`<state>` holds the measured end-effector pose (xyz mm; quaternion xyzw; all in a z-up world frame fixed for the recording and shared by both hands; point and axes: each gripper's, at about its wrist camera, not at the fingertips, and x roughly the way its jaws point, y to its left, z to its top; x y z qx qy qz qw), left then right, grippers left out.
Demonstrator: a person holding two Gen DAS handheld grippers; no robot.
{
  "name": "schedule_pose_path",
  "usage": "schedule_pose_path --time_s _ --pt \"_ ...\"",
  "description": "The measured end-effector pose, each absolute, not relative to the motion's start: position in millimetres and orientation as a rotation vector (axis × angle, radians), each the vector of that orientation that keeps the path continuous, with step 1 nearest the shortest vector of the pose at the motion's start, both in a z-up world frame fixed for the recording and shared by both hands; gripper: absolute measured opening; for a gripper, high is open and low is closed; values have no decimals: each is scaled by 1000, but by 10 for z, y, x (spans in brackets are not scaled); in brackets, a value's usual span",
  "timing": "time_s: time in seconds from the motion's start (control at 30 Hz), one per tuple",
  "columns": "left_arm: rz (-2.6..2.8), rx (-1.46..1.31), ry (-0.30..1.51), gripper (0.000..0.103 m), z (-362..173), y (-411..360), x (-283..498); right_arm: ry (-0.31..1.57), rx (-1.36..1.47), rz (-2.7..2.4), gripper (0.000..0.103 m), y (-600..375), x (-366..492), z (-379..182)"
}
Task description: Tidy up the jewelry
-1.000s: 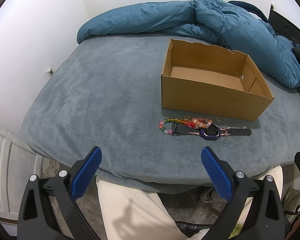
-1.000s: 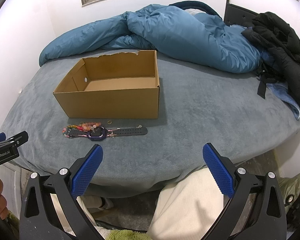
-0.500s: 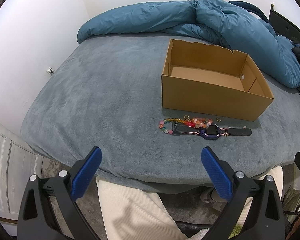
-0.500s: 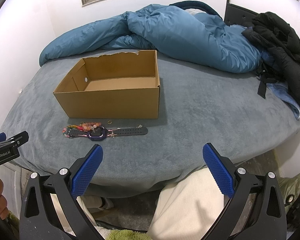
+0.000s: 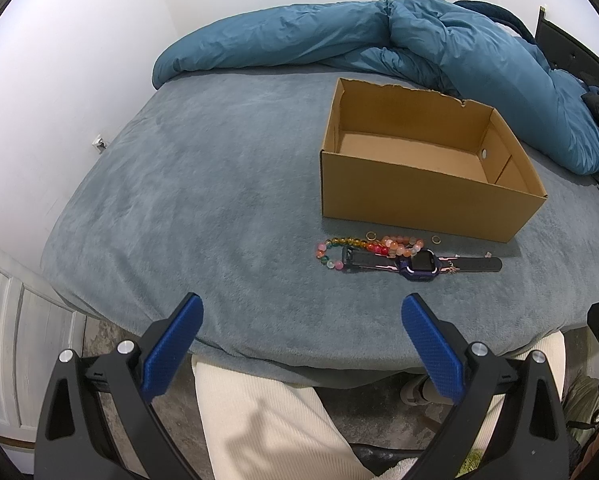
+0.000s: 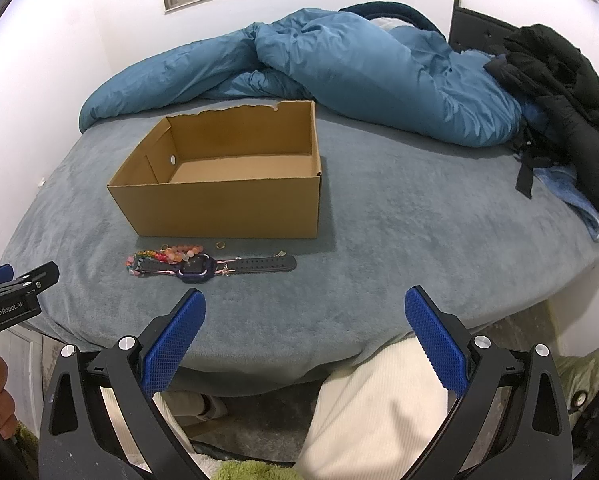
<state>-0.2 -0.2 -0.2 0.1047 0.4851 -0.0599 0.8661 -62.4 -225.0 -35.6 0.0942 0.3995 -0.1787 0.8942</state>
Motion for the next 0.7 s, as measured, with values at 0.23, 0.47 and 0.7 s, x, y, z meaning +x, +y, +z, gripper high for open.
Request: schedule_pose_path --time_s 0.23,0.47,0.7 --pt "-126 224 1024 97 -5 -32 56 832 196 -371 96 -2235 -591 -389" --pt "-122 226 1028 97 -60 -39 83 844 199 -365 96 -2264 -525 -457" --pt "-134 221 1036 97 -189 -40 194 880 206 -354 96 -2290 -367 -605"
